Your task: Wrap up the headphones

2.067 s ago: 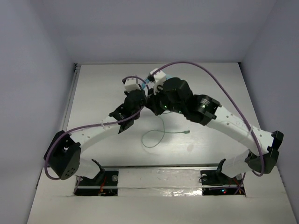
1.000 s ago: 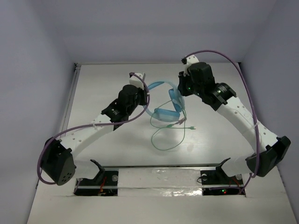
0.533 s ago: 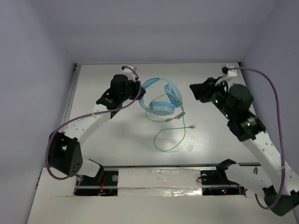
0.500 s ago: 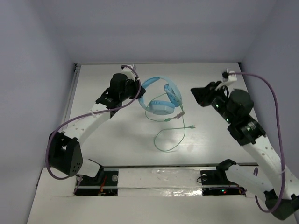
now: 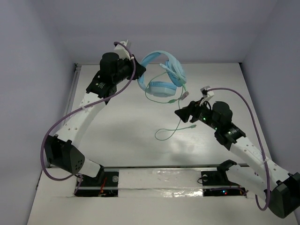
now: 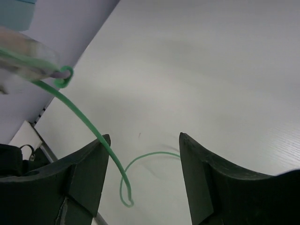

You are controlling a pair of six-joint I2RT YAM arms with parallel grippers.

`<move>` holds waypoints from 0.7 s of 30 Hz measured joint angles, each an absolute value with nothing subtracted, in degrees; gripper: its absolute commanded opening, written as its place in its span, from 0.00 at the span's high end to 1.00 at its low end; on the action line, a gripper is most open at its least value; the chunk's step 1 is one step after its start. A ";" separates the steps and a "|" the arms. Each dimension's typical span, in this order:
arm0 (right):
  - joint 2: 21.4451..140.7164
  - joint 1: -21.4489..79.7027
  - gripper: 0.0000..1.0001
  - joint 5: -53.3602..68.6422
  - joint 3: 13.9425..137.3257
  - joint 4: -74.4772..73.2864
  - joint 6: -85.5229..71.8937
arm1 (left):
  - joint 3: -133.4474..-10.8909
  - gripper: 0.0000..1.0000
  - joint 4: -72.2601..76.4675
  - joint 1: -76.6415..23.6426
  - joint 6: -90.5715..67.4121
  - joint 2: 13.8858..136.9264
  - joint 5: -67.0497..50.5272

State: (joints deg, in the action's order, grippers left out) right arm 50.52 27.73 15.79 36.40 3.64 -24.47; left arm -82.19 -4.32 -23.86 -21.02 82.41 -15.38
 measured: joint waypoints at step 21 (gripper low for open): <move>48.25 27.73 1.00 21.96 37.82 6.13 -24.84 | -79.70 1.00 -7.99 -23.16 -20.67 82.37 -15.49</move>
State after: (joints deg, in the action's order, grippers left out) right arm 48.25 27.73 21.96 37.82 6.13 -24.84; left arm -79.70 -7.99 -23.16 -20.67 82.37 -15.49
